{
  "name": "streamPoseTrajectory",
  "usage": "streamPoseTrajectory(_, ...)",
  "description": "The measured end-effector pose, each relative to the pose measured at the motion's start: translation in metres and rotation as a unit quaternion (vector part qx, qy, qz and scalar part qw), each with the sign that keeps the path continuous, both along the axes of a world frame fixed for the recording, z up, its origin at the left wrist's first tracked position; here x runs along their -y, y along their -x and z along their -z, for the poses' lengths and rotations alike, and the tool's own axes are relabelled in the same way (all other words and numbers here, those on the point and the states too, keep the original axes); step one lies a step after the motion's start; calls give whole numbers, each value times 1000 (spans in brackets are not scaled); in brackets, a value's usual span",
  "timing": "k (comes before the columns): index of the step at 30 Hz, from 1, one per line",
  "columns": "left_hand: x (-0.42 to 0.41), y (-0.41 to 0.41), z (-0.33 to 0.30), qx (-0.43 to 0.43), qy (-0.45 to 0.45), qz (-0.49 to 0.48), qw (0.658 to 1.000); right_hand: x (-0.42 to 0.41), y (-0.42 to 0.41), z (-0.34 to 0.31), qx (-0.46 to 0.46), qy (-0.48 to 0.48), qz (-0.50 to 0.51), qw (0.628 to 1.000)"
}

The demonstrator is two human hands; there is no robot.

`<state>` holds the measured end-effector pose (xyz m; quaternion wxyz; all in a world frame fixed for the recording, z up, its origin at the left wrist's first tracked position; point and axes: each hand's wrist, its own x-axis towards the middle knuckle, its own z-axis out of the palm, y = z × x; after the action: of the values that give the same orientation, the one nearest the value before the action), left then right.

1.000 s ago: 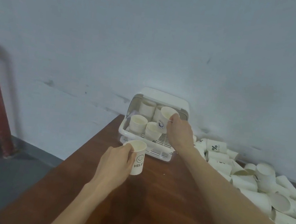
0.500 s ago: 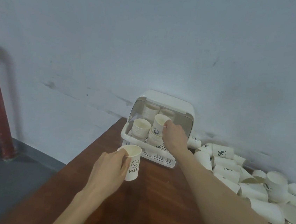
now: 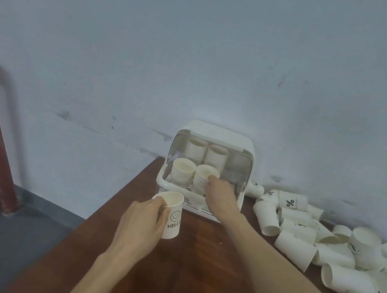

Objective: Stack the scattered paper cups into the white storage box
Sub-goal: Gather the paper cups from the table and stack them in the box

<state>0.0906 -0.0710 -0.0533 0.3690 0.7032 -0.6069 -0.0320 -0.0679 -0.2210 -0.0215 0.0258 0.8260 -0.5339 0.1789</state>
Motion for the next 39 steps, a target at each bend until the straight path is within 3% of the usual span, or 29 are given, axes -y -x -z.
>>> streamPoseTrajectory(6,10,-2,-7,9,4,-1,1000,-10,4,14,-50,42,12,998)
streamPoseTrajectory(20,85,-16,-74,32,68,-38,996,-3,5,19,-73,18,-12,997)
streamPoseTrajectory(30,145,-5,-71,173,88,-18,981,3,7,23,-82,16,-21,996)
streamPoseTrajectory(39,159,-10,-54,206,131,-23,969,4,8,23,-78,20,-20,997)
